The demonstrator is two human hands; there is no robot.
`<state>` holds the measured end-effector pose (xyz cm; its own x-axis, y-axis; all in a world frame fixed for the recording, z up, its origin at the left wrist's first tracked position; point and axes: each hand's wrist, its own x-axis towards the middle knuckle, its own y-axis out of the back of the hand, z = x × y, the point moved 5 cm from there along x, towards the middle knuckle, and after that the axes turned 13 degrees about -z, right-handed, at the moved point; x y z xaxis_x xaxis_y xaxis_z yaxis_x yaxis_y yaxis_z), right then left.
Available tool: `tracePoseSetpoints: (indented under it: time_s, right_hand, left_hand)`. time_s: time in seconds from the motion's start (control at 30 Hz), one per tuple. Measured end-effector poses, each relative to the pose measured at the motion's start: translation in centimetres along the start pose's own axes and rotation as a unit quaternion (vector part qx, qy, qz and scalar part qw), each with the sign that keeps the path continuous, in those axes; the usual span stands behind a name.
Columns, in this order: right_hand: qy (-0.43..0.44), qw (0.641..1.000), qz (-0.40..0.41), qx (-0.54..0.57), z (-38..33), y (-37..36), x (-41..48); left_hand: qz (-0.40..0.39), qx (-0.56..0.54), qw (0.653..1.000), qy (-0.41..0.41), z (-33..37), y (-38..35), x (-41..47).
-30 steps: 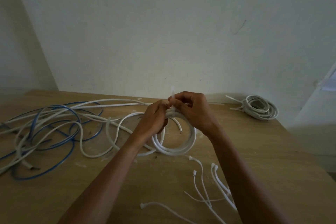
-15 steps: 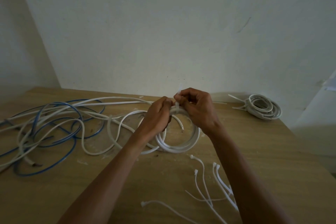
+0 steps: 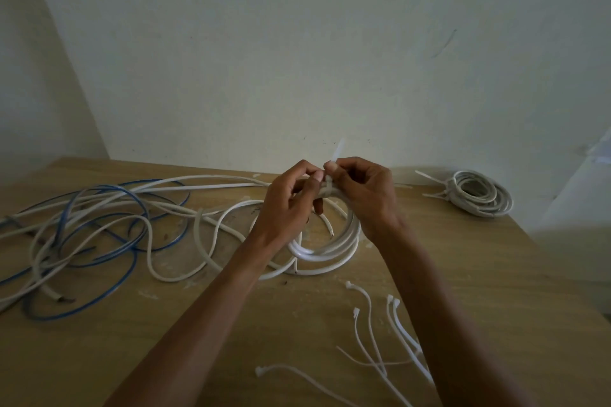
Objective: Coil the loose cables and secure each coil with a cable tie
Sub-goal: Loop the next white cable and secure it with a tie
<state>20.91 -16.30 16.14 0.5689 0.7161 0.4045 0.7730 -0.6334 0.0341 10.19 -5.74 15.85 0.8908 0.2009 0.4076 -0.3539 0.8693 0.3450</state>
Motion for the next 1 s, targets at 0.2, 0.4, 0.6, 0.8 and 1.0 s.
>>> tracePoseSetpoints:
  time_s: [0.2, 0.4, 0.6, 0.8, 1.0]
  right_hand:
    - [-0.077, 0.996, -0.03, 0.029, 0.8, 0.1, -0.2]
    - [-0.085, 0.989, -0.081, -0.094, 0.8, 0.6, 0.0]
    - [-0.07, 0.97, -0.17, -0.159, 0.4, 0.9, -0.1]
    - [-0.086, 0.971, -0.16, -0.157, 0.8, 0.8, -0.1]
    - [-0.245, 0.938, -0.211, -0.127, 2.9, 2.4, -1.9]
  left_hand:
    - [-0.016, 0.011, 1.0, -0.004, -0.7, -0.6, -0.1]
    - [0.031, -0.044, 0.997, 0.052, -1.4, 0.5, -0.1]
    - [0.037, -0.103, 0.992, 0.064, -2.2, 1.6, 0.3]
    - [0.067, -0.132, 0.985, 0.083, -2.7, 1.6, 0.3]
    - [0.1, -0.321, 0.923, 0.187, -5.1, 0.4, 1.8]
